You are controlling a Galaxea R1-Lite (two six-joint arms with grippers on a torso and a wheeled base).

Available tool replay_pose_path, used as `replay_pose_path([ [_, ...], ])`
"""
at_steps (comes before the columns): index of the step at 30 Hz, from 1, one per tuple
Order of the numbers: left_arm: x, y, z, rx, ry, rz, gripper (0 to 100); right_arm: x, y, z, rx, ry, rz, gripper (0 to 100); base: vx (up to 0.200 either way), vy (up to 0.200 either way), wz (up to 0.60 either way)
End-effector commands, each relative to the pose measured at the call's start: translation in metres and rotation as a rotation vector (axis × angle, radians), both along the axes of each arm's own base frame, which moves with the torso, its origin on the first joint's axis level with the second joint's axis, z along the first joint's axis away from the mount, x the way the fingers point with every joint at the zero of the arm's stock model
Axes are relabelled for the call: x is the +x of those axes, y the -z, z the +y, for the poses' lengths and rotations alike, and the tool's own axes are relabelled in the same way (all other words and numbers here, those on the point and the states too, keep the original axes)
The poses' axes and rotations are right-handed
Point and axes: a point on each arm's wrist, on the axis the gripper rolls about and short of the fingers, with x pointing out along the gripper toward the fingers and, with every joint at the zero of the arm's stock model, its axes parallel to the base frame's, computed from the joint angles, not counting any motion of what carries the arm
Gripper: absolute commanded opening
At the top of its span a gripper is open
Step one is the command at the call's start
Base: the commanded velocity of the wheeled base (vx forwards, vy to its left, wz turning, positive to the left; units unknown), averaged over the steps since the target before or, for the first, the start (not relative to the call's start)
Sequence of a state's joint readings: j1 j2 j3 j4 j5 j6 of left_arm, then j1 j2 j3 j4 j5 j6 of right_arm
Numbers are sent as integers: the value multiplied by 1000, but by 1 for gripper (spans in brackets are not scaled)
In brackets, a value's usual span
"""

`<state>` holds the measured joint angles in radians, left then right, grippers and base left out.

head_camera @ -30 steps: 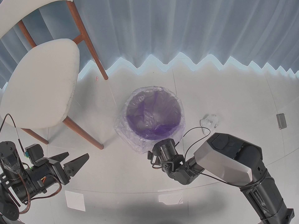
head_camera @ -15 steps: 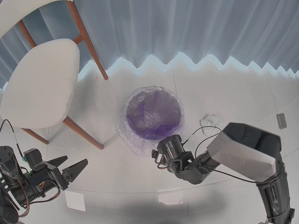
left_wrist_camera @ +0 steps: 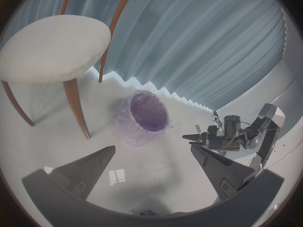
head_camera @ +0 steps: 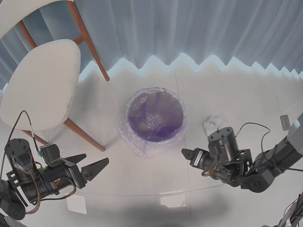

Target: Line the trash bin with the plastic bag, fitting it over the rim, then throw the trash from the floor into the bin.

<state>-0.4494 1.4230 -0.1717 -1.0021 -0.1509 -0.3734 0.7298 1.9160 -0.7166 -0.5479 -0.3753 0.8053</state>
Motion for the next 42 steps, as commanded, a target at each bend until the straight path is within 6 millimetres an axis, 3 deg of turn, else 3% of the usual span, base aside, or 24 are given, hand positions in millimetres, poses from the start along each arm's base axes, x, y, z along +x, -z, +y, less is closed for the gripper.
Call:
replay_pose_path([
  [1, 12, 7, -11, 18, 19, 40, 100, 9, -41, -15, 107, 40, -94, 100, 0, 0, 0],
  [5, 3, 12, 7, 18, -43, 61, 100, 36, -23, 8, 115, -13, -47, 100, 0, 0, 0],
  [6, 2, 11, 11, 13, -61, 50, 100, 49, -10, 17, 97, -12, -30, 100, 0, 0, 0],
  [11, 3, 2, 26, -16, -143, 7, 100, 88, -2, 35, 60, -4, -27, 100, 0, 0, 0],
  [17, -3, -6, 36, -58, -201, -36, 100, 134, 20, 29, 3, 63, 14, 100, 0, 0, 0],
  [22, -3, -8, 39, -63, -222, -44, 100, 147, 32, 26, -59, 90, 35, 100, 0, 0, 0],
  [27, -2, -11, 41, -69, -229, -62, 100, 168, 53, 40, -60, 87, 31, 100, 0, 0, 0],
  [35, -5, -13, 42, -84, -226, -104, 100, 182, 56, 51, -46, 85, 11, 100, 0, 0, 0],
  [36, -5, -13, 42, -84, -226, -102, 100, 183, 55, 51, -45, 85, 11, 0, 0, 0, 0],
  [42, -5, -11, 43, -77, -231, -92, 100, 184, 46, 51, -34, 86, -7, 0, 0, 0, 0],
])
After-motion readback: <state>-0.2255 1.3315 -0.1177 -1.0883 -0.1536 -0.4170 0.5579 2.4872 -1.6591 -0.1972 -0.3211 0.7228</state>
